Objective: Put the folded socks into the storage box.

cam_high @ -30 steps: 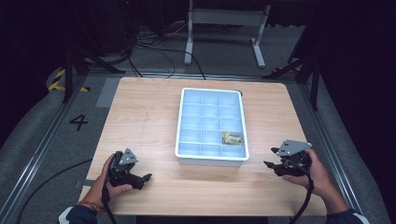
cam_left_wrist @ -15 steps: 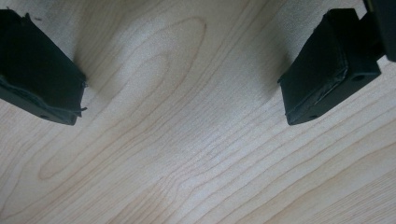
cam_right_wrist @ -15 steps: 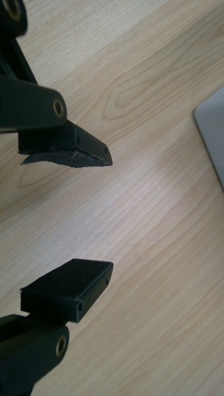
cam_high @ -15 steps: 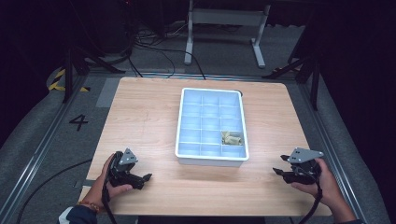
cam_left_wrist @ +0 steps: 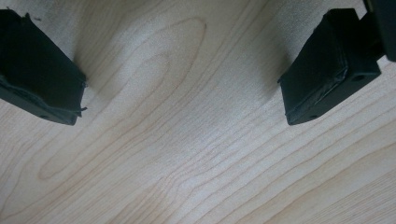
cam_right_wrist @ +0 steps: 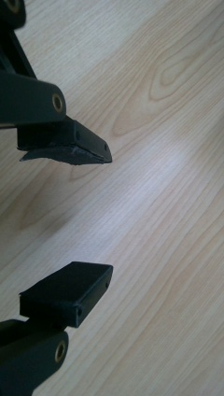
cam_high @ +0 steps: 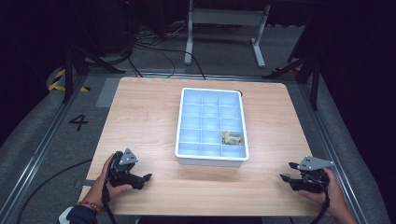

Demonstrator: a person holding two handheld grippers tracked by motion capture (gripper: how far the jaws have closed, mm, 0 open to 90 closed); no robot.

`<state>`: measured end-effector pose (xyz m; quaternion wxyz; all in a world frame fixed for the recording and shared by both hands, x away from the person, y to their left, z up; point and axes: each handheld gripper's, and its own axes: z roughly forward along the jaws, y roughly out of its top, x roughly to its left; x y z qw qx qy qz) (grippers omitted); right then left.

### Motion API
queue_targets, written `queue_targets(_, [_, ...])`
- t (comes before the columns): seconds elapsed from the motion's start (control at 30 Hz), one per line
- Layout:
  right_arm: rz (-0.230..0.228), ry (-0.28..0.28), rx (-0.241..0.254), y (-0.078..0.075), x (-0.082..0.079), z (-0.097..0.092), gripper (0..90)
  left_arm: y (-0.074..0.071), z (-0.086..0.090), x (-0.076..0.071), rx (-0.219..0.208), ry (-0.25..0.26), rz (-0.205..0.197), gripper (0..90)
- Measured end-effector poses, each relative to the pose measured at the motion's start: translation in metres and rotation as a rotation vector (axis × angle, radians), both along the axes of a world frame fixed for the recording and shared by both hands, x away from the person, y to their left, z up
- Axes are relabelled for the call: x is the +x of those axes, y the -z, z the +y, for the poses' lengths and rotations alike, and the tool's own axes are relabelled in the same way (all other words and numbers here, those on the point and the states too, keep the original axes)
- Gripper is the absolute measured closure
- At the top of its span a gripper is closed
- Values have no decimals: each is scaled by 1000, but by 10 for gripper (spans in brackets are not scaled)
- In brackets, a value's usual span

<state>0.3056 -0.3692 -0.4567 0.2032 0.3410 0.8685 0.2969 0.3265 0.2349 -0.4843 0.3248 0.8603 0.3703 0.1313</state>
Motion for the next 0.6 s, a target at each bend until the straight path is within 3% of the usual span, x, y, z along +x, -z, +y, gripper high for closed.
queue_targets(0.3, [9, 70, 93, 13, -14, -23, 382, 0, 0, 0, 0, 0, 0, 1])
queue_targets(0.47, [24, 105, 119, 22, -17, -30, 352, 0, 0, 0, -3, -1, 0, 1])
queue_targets(0.6, [-1, 124, 209, 30, -18, -37, 320, 0, 0, 0, 0, 1, 2, 0])
